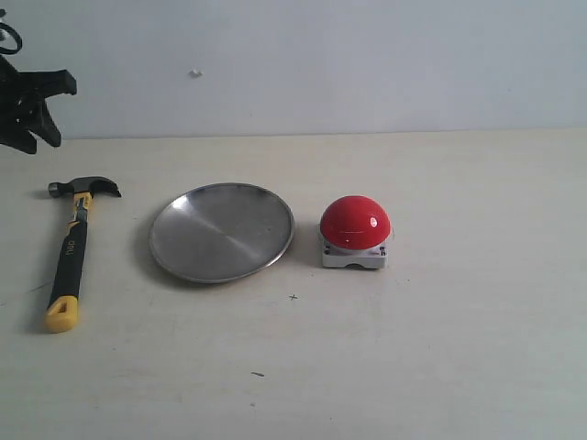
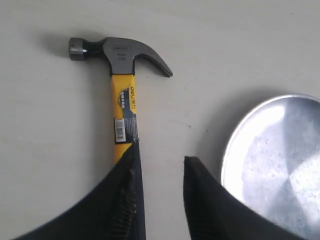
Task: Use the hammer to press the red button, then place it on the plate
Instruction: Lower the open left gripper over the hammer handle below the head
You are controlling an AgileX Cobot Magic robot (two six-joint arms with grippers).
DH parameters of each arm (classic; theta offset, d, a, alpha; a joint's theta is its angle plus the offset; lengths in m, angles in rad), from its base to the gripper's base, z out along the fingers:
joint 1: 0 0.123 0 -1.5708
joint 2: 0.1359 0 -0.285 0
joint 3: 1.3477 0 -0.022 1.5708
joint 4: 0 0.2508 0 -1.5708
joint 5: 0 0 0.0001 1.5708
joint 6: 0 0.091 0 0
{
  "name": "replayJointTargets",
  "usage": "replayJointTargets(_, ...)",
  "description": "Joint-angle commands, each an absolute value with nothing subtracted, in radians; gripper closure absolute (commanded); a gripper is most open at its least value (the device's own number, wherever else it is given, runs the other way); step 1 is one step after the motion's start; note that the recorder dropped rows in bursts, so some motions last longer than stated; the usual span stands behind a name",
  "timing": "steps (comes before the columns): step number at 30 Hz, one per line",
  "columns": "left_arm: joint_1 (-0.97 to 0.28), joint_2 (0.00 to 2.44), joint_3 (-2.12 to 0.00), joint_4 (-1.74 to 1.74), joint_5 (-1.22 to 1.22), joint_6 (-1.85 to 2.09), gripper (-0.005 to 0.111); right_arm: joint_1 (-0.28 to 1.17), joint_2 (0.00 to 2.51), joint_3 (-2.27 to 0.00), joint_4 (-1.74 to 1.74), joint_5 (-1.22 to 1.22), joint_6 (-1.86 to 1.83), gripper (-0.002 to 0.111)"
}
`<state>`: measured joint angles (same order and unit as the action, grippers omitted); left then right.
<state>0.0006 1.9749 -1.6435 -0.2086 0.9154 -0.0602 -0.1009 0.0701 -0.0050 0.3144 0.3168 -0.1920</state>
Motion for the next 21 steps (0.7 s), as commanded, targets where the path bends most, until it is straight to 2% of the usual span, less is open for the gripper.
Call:
replayJointTargets(1,0.000,2.098,-1.763,-0.188,0.964,-0.083,0.071,-0.105,0.065,0.000,0.315,0.311,-0.190,0.108)
replayJointTargets(8,0.001,2.283,-1.986,-0.127,1.102,-0.139,0.071,-0.105,0.065,0.000,0.315,0.311,-0.190,0.108)
replayJointTargets(11,0.000,2.332,-2.048,-0.111,1.155,-0.141,0.066,-0.105,0.065,0.000,0.315,0.311,-0.190,0.108)
replayJointTargets(14,0.000,2.357,-2.063,-0.111,1.141,-0.143,0.058,-0.105,0.065,0.000,0.315,0.311,-0.190,0.108)
replayJointTargets(21,0.000,2.400,-2.065,-0.107,1.095,-0.143,0.058,-0.105,0.065,0.000,0.315,0.311,-0.190,0.108)
